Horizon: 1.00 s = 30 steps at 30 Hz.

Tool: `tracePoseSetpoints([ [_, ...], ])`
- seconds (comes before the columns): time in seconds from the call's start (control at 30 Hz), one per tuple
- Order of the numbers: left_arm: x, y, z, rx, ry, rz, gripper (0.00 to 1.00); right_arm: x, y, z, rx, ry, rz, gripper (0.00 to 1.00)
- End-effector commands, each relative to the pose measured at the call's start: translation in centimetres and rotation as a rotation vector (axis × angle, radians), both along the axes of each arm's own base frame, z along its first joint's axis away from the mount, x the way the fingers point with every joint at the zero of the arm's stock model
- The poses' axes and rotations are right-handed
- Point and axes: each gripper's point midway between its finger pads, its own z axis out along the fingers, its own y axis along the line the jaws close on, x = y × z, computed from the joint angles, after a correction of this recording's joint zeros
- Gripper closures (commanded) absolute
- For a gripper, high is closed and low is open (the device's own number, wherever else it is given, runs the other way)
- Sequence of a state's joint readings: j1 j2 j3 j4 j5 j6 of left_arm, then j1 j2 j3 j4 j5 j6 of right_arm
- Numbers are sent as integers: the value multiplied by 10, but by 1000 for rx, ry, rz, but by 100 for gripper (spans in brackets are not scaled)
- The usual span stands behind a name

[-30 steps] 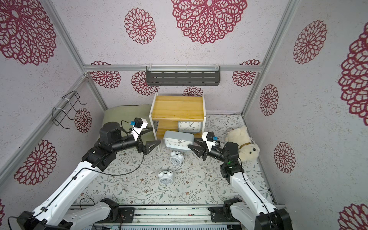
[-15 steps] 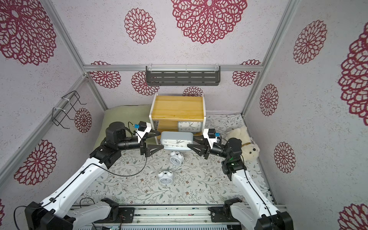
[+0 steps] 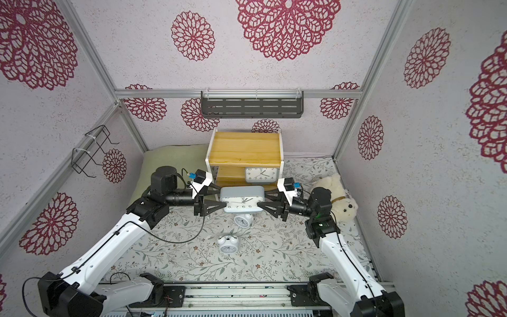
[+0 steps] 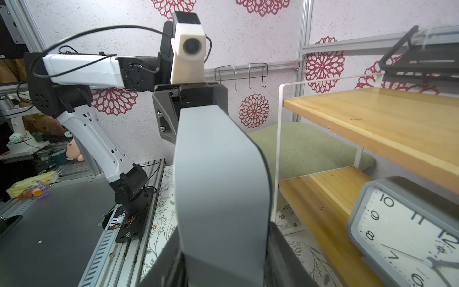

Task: Place the alarm clocks on the shelf by style
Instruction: Pick up the alarm from the center of the board.

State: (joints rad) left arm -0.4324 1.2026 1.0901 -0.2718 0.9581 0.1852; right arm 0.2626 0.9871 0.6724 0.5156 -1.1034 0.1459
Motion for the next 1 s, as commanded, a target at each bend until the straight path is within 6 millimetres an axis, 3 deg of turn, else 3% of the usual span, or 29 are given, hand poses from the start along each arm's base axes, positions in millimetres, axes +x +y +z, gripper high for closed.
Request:
tracePoseSetpoints([
  [0.0,-8,-3,6,-1,-9,-48,37,-5,0,26,18,-110,12,66],
  [0.27,-13,-8,5,-5,-3,-80,60,-4,3,21,13,-96,14,65],
  [0.4,-14,-10,3,-1,14,-96,78,-2,3,19,8,-93,2,64],
  [0.57,-11,-6,3,24,10,-48,93,3,1,15,-6,-92,-44,57],
  [0.7,-4,4,5,64,4,56,99,8,-3,14,-7,-98,-94,39],
  [0.8,-5,11,3,105,12,104,99,12,-6,14,-6,-107,-132,17],
  [0.87,-4,16,1,134,21,138,100,17,-9,14,-7,-109,-169,10],
  [0.97,-2,26,-5,194,33,195,100,26,-15,16,-8,-119,-241,8],
])
